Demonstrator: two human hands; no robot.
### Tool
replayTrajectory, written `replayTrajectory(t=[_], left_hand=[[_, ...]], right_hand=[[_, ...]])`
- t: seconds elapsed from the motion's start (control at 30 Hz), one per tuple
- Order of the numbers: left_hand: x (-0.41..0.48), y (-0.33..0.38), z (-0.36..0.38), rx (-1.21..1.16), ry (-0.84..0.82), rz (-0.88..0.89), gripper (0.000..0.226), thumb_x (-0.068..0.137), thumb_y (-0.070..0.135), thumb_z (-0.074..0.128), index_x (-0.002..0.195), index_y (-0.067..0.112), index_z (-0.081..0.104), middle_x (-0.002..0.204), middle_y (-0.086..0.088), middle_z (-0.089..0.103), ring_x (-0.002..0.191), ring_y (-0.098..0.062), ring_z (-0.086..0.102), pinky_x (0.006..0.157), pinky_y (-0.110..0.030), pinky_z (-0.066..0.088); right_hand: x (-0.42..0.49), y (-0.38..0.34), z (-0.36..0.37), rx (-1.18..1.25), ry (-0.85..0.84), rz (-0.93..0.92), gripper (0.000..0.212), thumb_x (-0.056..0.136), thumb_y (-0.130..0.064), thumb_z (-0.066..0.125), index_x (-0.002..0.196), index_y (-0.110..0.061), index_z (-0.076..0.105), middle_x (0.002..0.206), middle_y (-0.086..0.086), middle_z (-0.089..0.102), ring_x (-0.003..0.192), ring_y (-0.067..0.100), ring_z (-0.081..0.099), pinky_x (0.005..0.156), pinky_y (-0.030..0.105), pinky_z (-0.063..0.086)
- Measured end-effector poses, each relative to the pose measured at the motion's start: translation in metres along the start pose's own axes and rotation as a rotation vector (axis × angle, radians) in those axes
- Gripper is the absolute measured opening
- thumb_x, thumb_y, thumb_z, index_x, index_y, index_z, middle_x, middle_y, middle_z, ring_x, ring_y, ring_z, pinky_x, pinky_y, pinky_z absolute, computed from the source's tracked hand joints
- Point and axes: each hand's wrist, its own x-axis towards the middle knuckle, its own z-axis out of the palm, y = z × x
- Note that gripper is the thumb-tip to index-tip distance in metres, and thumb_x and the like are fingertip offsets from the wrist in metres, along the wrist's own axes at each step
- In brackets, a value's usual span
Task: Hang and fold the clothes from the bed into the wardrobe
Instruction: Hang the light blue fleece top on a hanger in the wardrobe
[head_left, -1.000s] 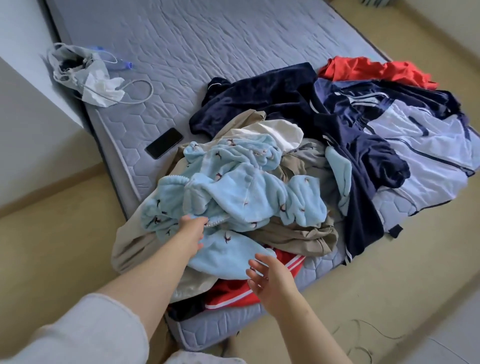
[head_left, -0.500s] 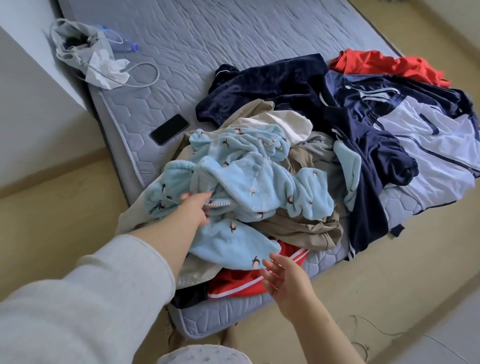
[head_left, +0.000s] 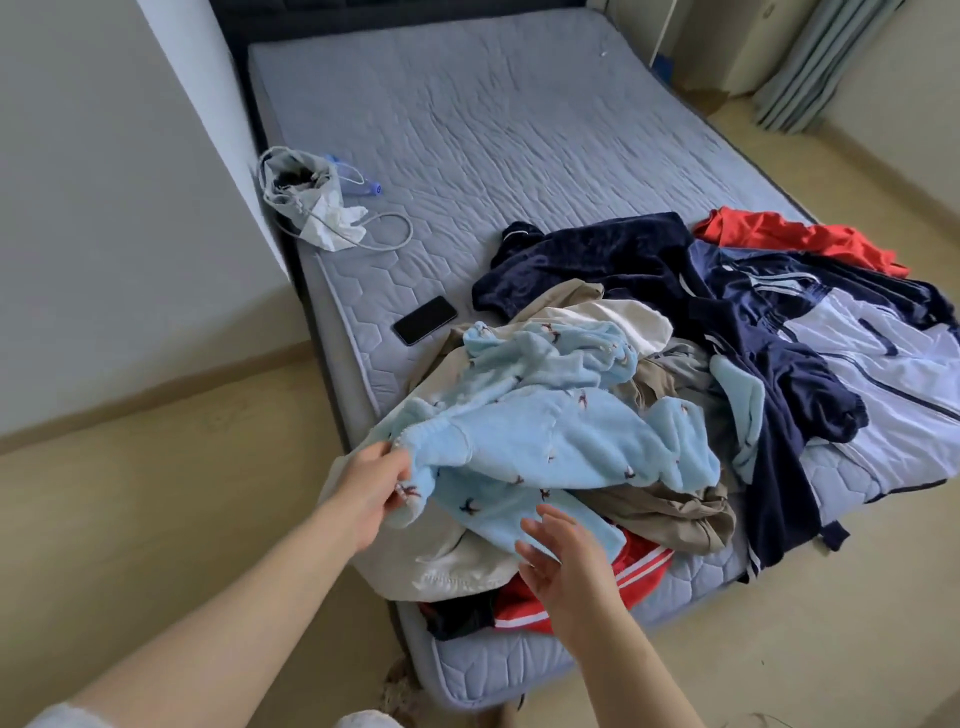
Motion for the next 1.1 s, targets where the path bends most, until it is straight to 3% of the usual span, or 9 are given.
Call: replayTrajectory(t=[0.23,0.4,0.5,0.63,0.77,0.87,0.97,1.03,1.1], left_hand=[[-0.073,0.042,-0.059,-0.325,-0.179,0.068,0.026,0.084,-0.009,0.038,0.065,0.003,0.052,0.043,-0.006,0.051,0.037,-0.014,0.05,0.037,-0.019,0.043],[-0.11,0.066,-0.056,-0.368,-0.363,0.079,0.022,0.085,-0.005,0.041,0.072,0.0,0.058,0.051,-0.01,0.057,0.045,-0.017,0.057,0.045,-0.024,0.051],[-0.126,0.073,-0.05,-0.386,-0.43,0.089,0.026,0.085,-0.006,0.042,0.066,-0.002,0.06,0.053,-0.013,0.059,0.045,-0.018,0.06,0.047,-0.024,0.054],[-0.13,0.089,-0.048,-0.393,-0.418,0.186,0.023,0.083,-0.005,0.043,0.07,0.0,0.062,0.059,-0.012,0.063,0.052,-0.018,0.062,0.051,-0.025,0.055],[-0.116,0.086,-0.047,-0.093,-0.189,0.321,0.024,0.082,-0.003,0.049,0.102,0.008,0.055,0.081,-0.01,0.064,0.068,-0.018,0.061,0.055,-0.027,0.053],[-0.102,0.078,-0.049,0.539,0.056,0.687,0.084,0.078,0.012,0.069,0.142,0.035,0.021,0.119,-0.003,0.047,0.103,-0.021,0.053,0.086,-0.035,0.048],[-0.101,0.076,-0.035,1.169,0.003,1.085,0.115,0.066,0.032,0.077,0.139,0.052,-0.01,0.149,0.005,0.007,0.136,-0.02,0.02,0.108,-0.038,0.031],[-0.1,0.078,-0.02,1.265,-0.102,1.095,0.097,0.064,0.035,0.076,0.143,0.04,0.02,0.15,0.001,0.016,0.138,-0.021,0.017,0.11,-0.042,0.028],[-0.099,0.08,-0.012,1.033,-0.124,1.053,0.035,0.073,0.023,0.071,0.107,0.022,0.06,0.118,-0.006,0.055,0.116,-0.025,0.046,0.096,-0.037,0.041]], right_hand=[[-0.045,0.029,0.068,-0.277,-0.145,-0.123,0.039,0.086,0.007,0.047,0.108,-0.023,0.06,0.104,0.004,0.061,0.069,0.016,0.052,0.057,0.025,0.04],[-0.064,0.034,0.097,-0.53,-0.383,-0.244,0.056,0.078,0.009,0.048,0.12,-0.027,0.046,0.115,0.008,0.058,0.073,0.01,0.051,0.05,0.016,0.04],[-0.073,0.033,0.108,-0.6,-0.446,-0.311,0.045,0.078,-0.001,0.061,0.115,-0.023,0.047,0.11,0.007,0.061,0.089,0.013,0.06,0.064,0.018,0.048],[-0.081,0.009,0.105,-0.585,-0.195,-0.468,0.014,0.092,-0.014,0.049,0.101,-0.021,0.056,0.095,0.002,0.063,0.079,0.013,0.055,0.07,0.027,0.046],[-0.083,-0.028,0.088,-0.339,-0.033,-0.626,0.028,0.086,0.002,0.036,0.089,-0.018,0.056,0.087,0.005,0.059,0.071,0.013,0.049,0.059,0.024,0.041],[-0.092,-0.047,0.086,-0.289,-0.072,-0.758,0.022,0.086,-0.005,0.049,0.085,-0.024,0.06,0.082,-0.005,0.063,0.068,0.007,0.054,0.054,0.017,0.042],[-0.1,-0.058,0.087,-0.359,-0.21,-0.845,0.018,0.084,-0.01,0.062,0.083,-0.027,0.069,0.074,-0.013,0.07,0.066,-0.005,0.062,0.051,0.007,0.044],[-0.102,-0.059,0.085,-0.405,-0.269,-0.844,0.02,0.082,-0.006,0.065,0.078,-0.025,0.07,0.068,-0.013,0.07,0.062,-0.005,0.063,0.052,0.009,0.046],[-0.103,-0.058,0.078,-0.421,-0.274,-0.861,0.017,0.08,-0.005,0.067,0.078,-0.022,0.071,0.066,-0.012,0.07,0.061,-0.005,0.061,0.053,0.009,0.046]])
